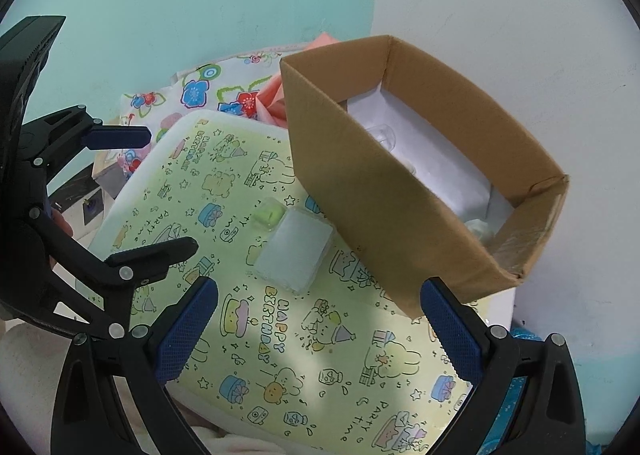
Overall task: Organize objects
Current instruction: 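Grasp the clear plastic container with the right tool while the left tool grasps the small green box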
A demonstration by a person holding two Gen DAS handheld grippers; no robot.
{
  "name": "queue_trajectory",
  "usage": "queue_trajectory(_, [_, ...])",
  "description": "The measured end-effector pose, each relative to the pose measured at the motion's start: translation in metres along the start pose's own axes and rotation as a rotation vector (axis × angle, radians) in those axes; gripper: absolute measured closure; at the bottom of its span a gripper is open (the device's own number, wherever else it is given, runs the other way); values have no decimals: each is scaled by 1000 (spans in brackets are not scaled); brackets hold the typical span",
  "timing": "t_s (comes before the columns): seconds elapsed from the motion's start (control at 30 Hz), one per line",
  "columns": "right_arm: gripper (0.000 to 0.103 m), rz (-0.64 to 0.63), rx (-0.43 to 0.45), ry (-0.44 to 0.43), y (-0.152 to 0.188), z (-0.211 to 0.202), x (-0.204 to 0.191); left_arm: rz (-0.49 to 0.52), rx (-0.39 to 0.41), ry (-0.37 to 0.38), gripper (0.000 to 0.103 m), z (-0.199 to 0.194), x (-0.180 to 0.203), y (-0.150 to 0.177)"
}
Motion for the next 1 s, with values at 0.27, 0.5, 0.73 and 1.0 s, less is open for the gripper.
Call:
queue_trajectory(0.27, [3,9,-42,-18,2,23,-4,10,-31,10,3,23,-5,5])
queue_trajectory(0.5, [4,-8,-79,-17,4,45,-10,22,-66,13,3,45,-10,13])
queue_trajectory(0.73, [4,-11,-105,-17,2,61,-13,4,-87,21,3,59,-18,16])
queue_trajectory(1.0, [5,38,-170,-26,4,82,-17,35,-112,10,3,76,-25,24])
Point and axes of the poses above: each gripper's, at about its wrist camera, not at the fingertips, and z roughly the way its jaws point, x to its right, y to its underside, the point moved 5 cm from there along z, roughly the way its jaws point, and after that the axes turned 4 degrees about y, right-handed, at the moved point
